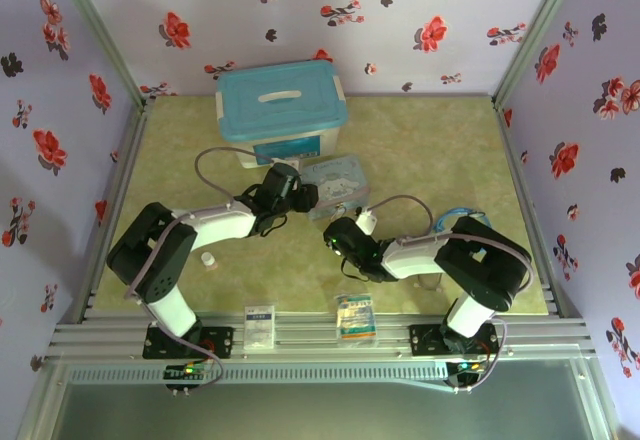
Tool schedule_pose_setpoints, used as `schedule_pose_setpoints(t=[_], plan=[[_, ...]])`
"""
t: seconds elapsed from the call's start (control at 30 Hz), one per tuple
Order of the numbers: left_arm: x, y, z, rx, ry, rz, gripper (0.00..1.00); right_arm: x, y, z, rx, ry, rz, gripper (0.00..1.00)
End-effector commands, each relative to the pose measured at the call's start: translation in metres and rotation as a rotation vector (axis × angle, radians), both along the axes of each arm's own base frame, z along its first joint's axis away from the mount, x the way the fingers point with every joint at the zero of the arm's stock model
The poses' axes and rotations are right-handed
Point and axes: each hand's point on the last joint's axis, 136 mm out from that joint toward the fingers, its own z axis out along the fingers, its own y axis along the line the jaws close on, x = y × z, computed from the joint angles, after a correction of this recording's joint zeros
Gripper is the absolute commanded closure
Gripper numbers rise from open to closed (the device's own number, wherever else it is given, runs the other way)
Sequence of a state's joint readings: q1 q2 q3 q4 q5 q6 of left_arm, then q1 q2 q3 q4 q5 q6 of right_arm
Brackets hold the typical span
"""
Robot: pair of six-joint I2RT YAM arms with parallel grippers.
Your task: Unlock a padlock with a key
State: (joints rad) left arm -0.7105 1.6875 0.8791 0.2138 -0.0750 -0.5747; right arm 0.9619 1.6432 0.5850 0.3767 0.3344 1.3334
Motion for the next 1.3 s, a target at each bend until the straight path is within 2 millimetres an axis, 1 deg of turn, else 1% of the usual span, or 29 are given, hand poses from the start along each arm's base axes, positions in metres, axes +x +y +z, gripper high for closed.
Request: schedule_pose_setpoints(t=[0.0,0.1,0.2,0.27,0.37,0.5,0.63,0.73,0.83,0.87,0.9,0.93,1.0,1.1,1.27], plan=[[-0.03,0.021,-0.06,0.162,0.138,-0.053,0.55,0.008,-0.004,0.003,0.046,-0.011,-0.031,0.79],[-0.031,0.023,-0.062,0.168,0.138,-0.054,0.55,0.012,-0.015,0.002,0.068,-0.02,-0.066,0.8],[-0.032,0.023,-0.065,0.174,0.142,-0.058,0.56,0.015,-0.018,0.004,0.071,-0.03,-0.071,0.8],[-0.032,0.023,-0.065,0.174,0.143,-0.058,0.56,0.02,-0.021,0.008,0.074,-0.056,-0.097,0.8],[-0.032,0.024,-0.064,0.173,0.139,-0.059,0.56,0.022,-0.011,0.014,0.131,-0.068,-0.099,0.8],[-0.03,0.021,-0.059,0.164,0.13,-0.062,0.56,0.024,0.003,0.016,0.23,-0.085,-0.133,0.81],[-0.03,0.019,-0.057,0.164,0.13,-0.068,0.56,0.028,0.011,0.011,0.269,-0.081,-0.151,0.81],[-0.03,0.021,-0.058,0.17,0.135,-0.066,0.57,0.027,0.001,0.007,0.26,-0.095,-0.182,0.81],[-0.031,0.024,-0.061,0.175,0.14,-0.063,0.57,0.028,-0.016,0.001,0.285,-0.085,-0.249,0.81],[-0.031,0.025,-0.061,0.175,0.142,-0.062,0.57,0.031,-0.019,0.003,0.317,-0.102,-0.259,0.82],[-0.031,0.026,-0.062,0.178,0.143,-0.061,0.57,0.034,-0.024,0.009,0.345,-0.141,-0.264,0.83],[-0.031,0.027,-0.063,0.18,0.146,-0.058,0.57,0.036,-0.028,0.01,0.351,-0.142,-0.274,0.83],[-0.031,0.03,-0.065,0.182,0.153,-0.051,0.57,0.037,-0.03,0.01,0.313,-0.121,-0.258,0.83],[-0.03,0.033,-0.067,0.185,0.155,-0.045,0.57,0.04,-0.03,0.016,0.272,-0.128,-0.239,0.82],[-0.031,0.038,-0.065,0.194,0.156,-0.043,0.57,0.054,-0.056,0.019,0.299,-0.129,-0.284,0.83]])
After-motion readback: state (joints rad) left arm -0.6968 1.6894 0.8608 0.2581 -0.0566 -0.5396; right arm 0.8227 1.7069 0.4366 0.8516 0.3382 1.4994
